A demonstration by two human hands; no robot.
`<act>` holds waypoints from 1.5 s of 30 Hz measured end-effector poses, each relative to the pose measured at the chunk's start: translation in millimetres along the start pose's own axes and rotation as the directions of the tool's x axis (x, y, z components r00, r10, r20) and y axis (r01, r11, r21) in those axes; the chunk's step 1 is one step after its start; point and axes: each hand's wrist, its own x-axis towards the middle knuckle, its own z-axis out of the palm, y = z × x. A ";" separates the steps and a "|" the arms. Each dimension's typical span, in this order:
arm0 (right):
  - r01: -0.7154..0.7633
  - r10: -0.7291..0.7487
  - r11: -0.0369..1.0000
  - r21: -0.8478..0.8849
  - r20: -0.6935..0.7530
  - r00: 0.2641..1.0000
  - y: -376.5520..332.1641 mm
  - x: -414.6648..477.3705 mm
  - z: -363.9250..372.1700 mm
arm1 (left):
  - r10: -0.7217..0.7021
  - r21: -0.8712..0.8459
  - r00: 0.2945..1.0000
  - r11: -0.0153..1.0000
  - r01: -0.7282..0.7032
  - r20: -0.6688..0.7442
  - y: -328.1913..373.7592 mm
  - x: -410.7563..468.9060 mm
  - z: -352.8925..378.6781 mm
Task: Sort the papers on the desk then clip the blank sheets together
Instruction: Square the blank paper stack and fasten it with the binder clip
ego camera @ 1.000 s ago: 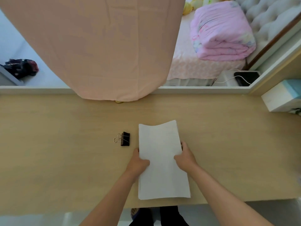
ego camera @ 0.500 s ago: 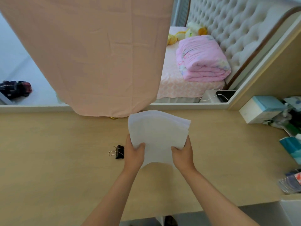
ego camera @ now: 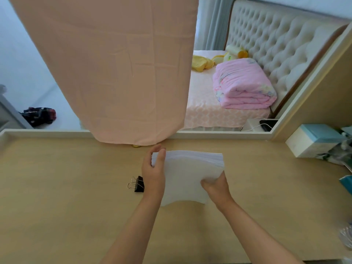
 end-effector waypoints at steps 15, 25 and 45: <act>0.082 -0.071 0.990 0.115 -0.099 0.993 -7.3 3.7 6.1 | -0.066 0.025 0.975 0.997 0.073 -0.212 2.1 3.0 13.8; 0.046 -0.032 0.994 0.101 -0.137 0.990 -9.7 5.6 9.3 | 0.537 0.722 0.683 0.183 -0.667 0.495 16.5 15.8 28.6; 0.395 -0.453 0.884 -0.250 -0.248 0.856 -40.6 4.4 3.0 | 0.149 0.500 0.482 -0.133 -0.855 0.863 19.4 51.3 -19.9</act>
